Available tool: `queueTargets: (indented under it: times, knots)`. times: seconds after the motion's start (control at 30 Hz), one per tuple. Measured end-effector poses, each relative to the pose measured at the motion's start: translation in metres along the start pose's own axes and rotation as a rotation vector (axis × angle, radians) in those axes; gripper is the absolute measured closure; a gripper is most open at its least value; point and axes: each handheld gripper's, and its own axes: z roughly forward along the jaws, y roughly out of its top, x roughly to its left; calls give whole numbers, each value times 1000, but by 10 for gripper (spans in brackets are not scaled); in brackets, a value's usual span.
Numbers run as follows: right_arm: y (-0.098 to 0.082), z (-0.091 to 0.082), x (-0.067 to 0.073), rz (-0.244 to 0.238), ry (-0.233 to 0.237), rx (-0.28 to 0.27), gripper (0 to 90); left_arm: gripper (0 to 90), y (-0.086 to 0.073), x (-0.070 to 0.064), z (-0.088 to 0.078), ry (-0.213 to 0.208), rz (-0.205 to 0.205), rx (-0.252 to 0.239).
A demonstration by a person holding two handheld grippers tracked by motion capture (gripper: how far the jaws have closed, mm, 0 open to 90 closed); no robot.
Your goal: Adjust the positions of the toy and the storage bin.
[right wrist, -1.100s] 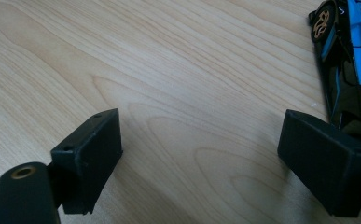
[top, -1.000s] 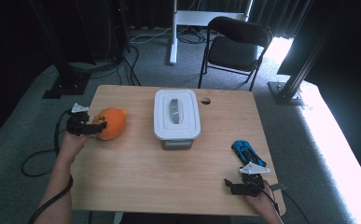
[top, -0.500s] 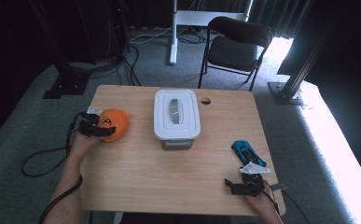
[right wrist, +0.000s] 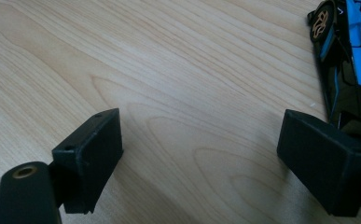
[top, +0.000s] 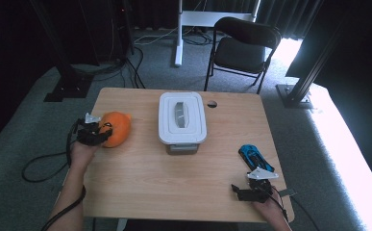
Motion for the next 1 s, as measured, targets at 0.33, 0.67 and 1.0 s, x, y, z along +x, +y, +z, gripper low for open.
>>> queueTargets:
  times: [0.33,0.67,1.0]
  knots:
    - [0,0,0,0,0,0,133,652,-21,12,-46,28,27,19]
    - [0,0,0,3,-2,0,133,650,-59,20,-92,34,-46,-26]
    - [0,0,0,4,-3,0,133,646,-74,2,-75,-36,-51,-33]
